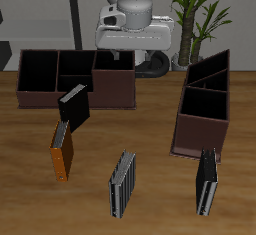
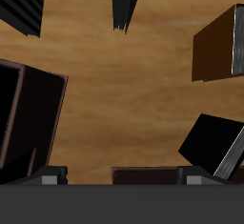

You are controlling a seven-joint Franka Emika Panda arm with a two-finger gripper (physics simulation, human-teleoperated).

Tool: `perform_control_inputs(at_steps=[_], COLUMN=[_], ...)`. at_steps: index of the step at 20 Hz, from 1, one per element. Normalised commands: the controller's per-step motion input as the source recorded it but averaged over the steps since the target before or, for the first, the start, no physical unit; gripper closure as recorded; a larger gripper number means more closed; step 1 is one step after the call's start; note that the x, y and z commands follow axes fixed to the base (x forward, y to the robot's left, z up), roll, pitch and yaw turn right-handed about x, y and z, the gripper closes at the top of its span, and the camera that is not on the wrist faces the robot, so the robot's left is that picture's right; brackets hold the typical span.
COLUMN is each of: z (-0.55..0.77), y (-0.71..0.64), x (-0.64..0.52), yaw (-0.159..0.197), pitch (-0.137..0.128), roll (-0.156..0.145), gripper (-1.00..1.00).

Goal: Place the orange book into the left desk caddy's right compartment

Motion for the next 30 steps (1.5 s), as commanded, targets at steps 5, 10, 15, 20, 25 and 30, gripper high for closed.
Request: perform_control_inputs(at_steps=[5, 10, 15, 20, 25, 30], z=[-0.06, 0.04, 0.02, -0.02, 0.03, -0.03], y=[-0.06, -0.19, -0.29, -0.45, -0.4, -0.47], x=[0.1, 0.15, 0.21, 0.24, 0.12, 0.19], yaw=[0.009, 0.051, 0.024, 0.009, -0.004, -0.006], pitch=[0.011, -0.015, 0.008, 0.014, -0.018, -0.022], roll=[0.047, 0.004, 0.026, -0.024, -0.016, -0.042], gripper=[-1.0, -1.0, -1.0, -1.0, -1.0, -1.0])
